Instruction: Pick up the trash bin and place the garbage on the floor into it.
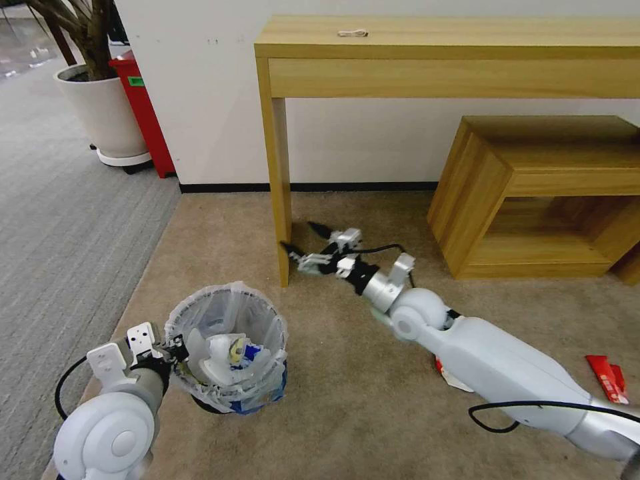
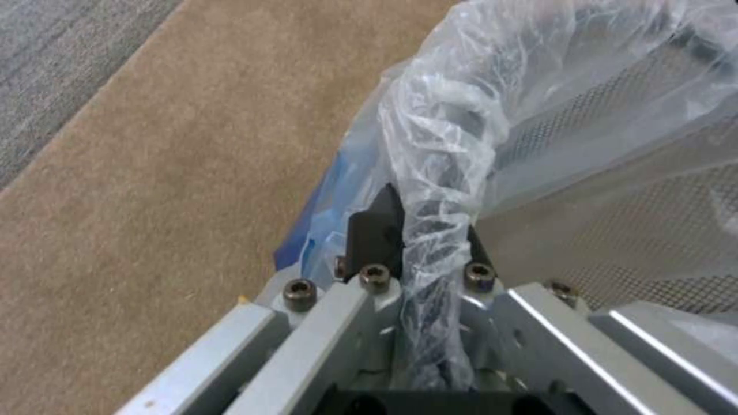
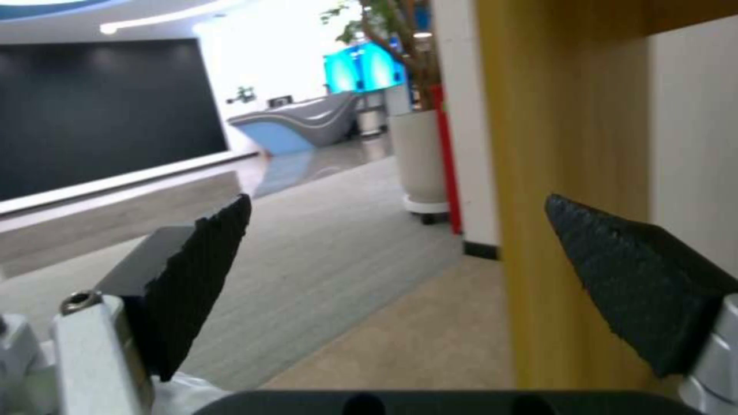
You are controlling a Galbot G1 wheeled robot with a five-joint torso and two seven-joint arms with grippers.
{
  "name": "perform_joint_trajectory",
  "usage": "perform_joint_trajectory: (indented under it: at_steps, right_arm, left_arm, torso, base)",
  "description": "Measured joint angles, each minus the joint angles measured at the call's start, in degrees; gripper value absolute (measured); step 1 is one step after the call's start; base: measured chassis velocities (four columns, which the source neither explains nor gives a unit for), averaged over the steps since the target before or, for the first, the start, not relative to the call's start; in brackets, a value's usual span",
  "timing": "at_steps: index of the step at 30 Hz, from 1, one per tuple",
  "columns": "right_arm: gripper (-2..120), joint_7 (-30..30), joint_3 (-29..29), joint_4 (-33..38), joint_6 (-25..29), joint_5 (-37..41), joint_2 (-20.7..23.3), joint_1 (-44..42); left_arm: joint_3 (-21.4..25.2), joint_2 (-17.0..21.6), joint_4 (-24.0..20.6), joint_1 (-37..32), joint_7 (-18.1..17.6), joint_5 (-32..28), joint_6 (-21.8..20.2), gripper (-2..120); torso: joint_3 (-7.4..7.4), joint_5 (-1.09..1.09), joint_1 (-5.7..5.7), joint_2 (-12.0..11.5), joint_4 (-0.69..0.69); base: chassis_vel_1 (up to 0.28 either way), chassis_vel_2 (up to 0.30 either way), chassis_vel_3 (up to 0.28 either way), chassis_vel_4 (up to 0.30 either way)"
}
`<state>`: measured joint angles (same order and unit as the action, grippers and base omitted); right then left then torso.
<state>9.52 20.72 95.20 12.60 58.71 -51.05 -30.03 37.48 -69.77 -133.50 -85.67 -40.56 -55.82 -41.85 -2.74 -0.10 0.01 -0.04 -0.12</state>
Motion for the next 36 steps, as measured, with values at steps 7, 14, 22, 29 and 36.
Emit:
perform_joint_trajectory:
  at_steps: [7,14,22,29,36]
  right_arm:
    - [96,0.08,-4.34,1.29,0.13,-1.24,2.31,-4.93]
    - [96,-0.79,-7.19,1.58,0.20,-2.68,4.24,-9.12]
    - [96,-1.29,-11.02,1.70,0.34,-4.16,5.96,-15.66]
    - [95,-0.99,-13.83,1.72,0.81,-4.97,6.27,-19.53]
    - [95,-0.95,-15.41,1.74,0.96,-5.41,6.42,-21.43]
  left_arm:
    - [-0.13,-0.20,0.02,-0.21,1.57,-0.18,1.08,1]
    - [0.12,0.01,0.14,-0.41,1.99,0.11,2.29,1]
    - [0.14,0.06,0.15,-0.54,2.05,-0.11,2.48,1]
    - [-0.05,0.10,0.15,-0.57,2.13,-0.17,2.48,1]
    - [-0.18,0.07,0.13,-0.56,2.13,-0.30,2.42,1]
  torso:
    - [0.00,0.00,0.00,0.00,0.00]
    - [0.00,-0.01,0.00,0.00,0.00]
    - [0.00,0.00,0.00,0.00,0.00]
    - [0.00,-0.01,0.00,0.00,0.00]
    - [0.00,-0.01,0.00,0.00,0.00]
  base:
    - [0.000,0.000,0.000,0.000]
    - [0.000,0.000,0.000,0.000]
    - [0.000,0.000,0.000,0.000]
    - [-0.051,-0.040,-0.048,-0.038]
    - [-0.079,-0.066,-0.079,-0.080]
